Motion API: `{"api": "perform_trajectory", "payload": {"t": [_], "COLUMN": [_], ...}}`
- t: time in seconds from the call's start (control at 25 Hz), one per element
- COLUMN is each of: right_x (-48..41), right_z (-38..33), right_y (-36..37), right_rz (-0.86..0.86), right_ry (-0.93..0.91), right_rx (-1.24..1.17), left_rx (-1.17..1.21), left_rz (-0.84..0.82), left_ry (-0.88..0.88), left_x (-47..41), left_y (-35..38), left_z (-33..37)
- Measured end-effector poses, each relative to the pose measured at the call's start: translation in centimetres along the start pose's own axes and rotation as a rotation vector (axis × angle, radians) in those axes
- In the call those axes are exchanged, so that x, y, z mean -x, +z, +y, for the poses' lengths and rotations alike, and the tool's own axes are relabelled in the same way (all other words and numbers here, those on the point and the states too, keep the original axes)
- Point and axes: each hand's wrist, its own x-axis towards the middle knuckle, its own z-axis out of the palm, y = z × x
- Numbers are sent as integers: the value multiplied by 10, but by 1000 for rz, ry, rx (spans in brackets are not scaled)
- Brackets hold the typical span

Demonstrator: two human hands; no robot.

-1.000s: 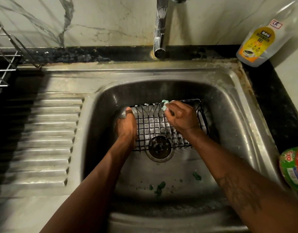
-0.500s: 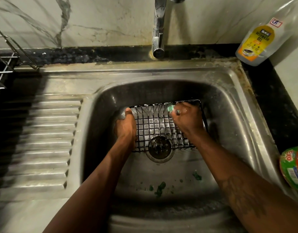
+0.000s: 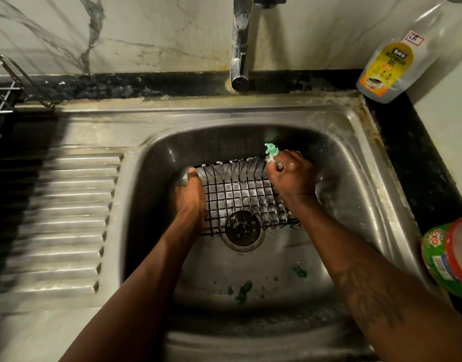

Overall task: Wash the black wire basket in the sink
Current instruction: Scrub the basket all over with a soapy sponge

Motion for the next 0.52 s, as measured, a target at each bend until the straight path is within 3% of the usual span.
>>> {"api": "perform_trajectory", "payload": {"t": [0.04, 0.16, 0.2, 0.4, 0.52], "right_x": [-1, 6, 7, -1, 3], "right_z": [0, 1, 0, -10, -3], "right_y": [2, 1, 2, -1, -11], "right_rz": [-78, -538, -597, -669, -428], "right_ry": [-15, 22, 70, 187, 130], "right_rx": [45, 320, 332, 307, 269], "left_rx": [5, -32, -31, 3, 28], "left_rz": [4, 0, 7, 5, -12], "left_ry": [2, 28, 47, 19, 51], "left_x": [0, 3, 4, 4, 10], "left_y": [-1, -1, -1, -1, -2], "left_z": [0, 1, 1, -2, 0]}}
